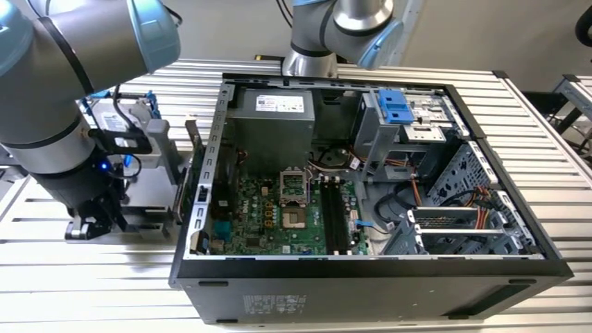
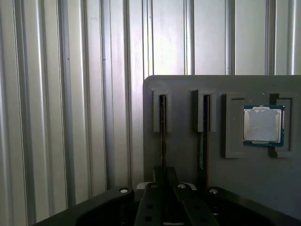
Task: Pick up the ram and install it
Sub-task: 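Pick up the ram and move it above insertion slot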
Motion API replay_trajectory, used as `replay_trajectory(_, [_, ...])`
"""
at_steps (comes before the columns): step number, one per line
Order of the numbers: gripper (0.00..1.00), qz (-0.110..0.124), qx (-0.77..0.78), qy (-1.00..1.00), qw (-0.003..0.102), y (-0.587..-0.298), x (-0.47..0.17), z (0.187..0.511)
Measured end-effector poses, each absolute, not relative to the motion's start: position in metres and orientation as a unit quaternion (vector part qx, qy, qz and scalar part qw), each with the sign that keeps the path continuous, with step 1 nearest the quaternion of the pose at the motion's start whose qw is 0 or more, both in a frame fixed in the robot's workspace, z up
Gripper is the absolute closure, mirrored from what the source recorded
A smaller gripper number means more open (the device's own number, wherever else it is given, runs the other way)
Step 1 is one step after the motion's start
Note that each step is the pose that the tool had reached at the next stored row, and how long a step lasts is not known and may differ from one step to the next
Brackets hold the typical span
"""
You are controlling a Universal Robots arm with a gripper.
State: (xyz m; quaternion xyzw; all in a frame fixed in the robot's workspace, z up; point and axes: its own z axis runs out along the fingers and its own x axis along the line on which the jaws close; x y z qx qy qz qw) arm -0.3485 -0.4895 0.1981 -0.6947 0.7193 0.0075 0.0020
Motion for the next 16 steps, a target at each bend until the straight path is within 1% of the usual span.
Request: replay_trajectory(16, [1.00,0.007,-0.695,0.719,0.002,-0.490,-0.349,0.221])
